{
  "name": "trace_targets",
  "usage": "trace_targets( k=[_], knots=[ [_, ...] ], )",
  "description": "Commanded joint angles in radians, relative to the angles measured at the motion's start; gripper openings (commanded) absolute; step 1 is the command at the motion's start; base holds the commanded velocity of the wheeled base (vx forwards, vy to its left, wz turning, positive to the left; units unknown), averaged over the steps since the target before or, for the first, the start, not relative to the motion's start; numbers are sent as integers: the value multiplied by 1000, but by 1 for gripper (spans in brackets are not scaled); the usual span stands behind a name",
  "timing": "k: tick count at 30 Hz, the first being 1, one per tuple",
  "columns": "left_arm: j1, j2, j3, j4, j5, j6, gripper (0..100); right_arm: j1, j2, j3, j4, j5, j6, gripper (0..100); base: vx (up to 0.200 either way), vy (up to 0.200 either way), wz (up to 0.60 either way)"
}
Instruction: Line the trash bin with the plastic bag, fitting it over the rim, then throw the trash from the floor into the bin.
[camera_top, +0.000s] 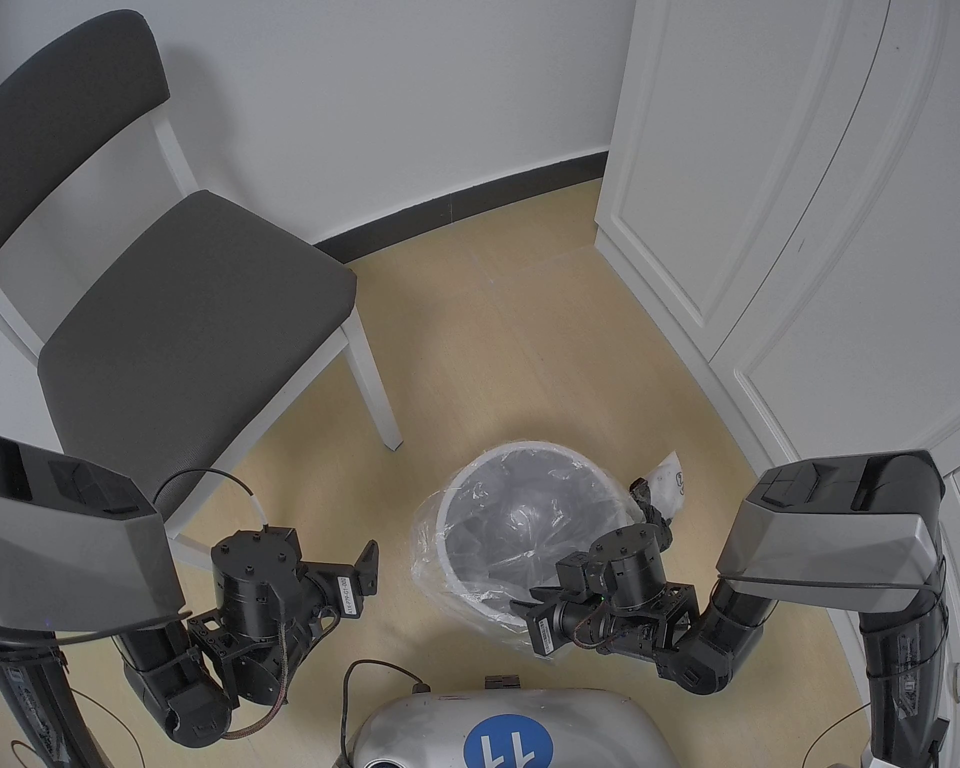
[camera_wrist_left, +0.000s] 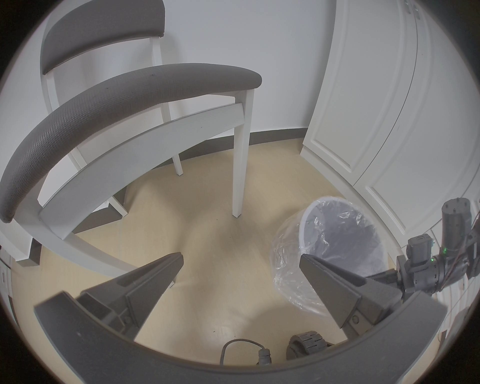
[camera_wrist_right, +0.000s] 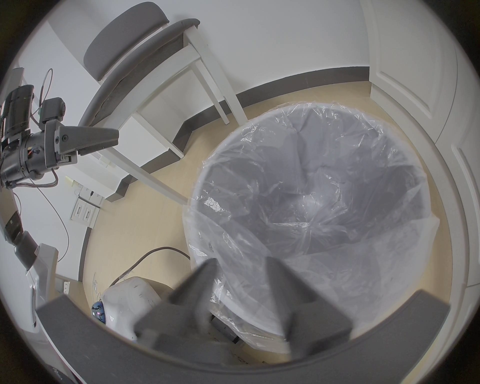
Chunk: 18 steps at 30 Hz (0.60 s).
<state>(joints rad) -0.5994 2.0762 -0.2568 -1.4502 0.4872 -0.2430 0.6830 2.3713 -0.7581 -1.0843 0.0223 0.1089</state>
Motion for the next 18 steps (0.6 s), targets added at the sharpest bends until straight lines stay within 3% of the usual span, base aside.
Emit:
trace_targets(
  k=[1,12,18],
  knots=[
    [0,16,4,-10,1,1,100,10,-9,8,-2,-1,0,0,0,0,0],
    [0,15,5,-10,1,2,100,30,-21,54,-69,-7,-17,0,0,0,0],
    [0,16,5,-10,1,2,100,43,-26,97,-71,-24,-123,0,0,0,0]
  ],
)
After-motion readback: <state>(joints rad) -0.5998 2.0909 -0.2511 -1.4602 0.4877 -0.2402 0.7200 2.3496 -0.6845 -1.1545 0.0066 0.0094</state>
